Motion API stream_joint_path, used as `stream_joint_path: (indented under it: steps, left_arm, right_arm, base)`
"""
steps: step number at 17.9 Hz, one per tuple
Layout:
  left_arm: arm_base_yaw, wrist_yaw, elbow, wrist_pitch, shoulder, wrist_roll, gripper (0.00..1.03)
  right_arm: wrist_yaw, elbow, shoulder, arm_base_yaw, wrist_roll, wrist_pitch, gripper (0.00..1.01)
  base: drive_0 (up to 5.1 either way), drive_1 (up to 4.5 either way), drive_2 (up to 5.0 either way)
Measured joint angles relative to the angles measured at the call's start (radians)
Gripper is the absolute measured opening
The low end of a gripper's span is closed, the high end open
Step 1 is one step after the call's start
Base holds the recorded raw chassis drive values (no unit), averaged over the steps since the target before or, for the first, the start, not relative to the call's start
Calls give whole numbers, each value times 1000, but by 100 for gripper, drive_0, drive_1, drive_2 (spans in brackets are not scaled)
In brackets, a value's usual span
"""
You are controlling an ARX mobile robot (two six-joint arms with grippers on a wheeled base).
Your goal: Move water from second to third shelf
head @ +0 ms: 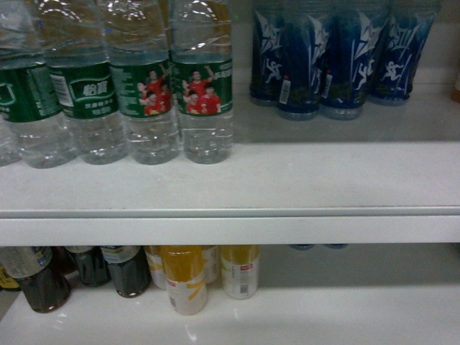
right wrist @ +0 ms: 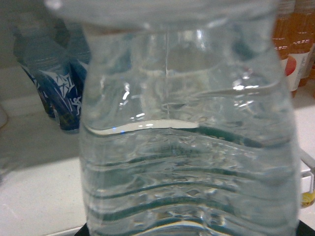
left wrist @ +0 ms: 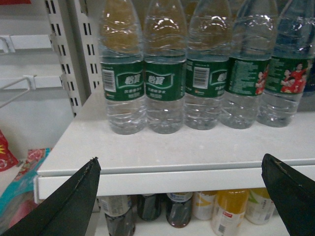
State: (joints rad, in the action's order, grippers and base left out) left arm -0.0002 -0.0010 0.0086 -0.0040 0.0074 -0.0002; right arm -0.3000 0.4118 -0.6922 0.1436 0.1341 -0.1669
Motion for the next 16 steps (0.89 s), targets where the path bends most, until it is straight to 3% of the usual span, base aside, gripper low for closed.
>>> stream_joint_path:
  steps: [16]
  left_arm:
    - [0, 0, 0, -2, 0, 0, 98]
  right_arm:
    - [-3, 0, 0, 0, 0, -2, 43]
  base:
    - [-467, 234, 234]
